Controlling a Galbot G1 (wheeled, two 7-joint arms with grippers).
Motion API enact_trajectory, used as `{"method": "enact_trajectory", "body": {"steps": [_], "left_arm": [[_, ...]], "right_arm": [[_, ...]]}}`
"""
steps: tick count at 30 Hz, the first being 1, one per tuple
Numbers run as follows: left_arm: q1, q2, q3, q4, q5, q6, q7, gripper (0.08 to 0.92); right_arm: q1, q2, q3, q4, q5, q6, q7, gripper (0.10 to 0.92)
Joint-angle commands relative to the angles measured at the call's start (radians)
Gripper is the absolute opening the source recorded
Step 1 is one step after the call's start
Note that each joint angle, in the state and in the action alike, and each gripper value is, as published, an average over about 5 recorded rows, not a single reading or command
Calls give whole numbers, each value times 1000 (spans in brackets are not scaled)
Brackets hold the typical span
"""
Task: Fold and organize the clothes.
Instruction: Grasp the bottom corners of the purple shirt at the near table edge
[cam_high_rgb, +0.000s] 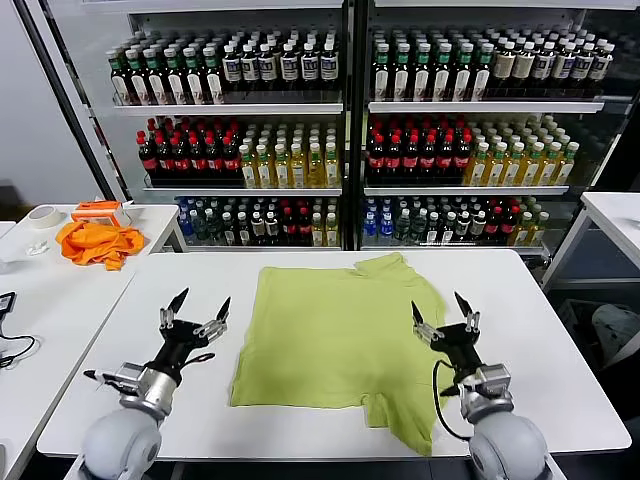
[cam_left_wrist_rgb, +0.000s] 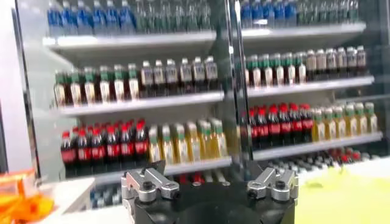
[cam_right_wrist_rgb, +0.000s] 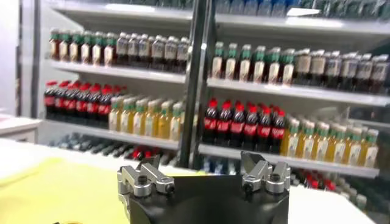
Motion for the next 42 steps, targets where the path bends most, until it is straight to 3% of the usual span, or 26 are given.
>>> {"method": "enact_trajectory", "body": {"steps": [1,18,28,42], "left_arm": [[155,-7,37,-122,-62,190,-65,823],[152,-16,116,-120,-100,239,-181,823],[115,-35,126,-31,-46,210,-206,823],[119,-47,142,-41,16,225,-206,823]], "right_arm": [[-204,-38,12,84,-3,-22,19,823],[-256,23,-18,61,22,-43,66,823],[-238,34,-49,39,39,-28,120,823],[-216,41,-92,28,100,-35,201,823]]}}
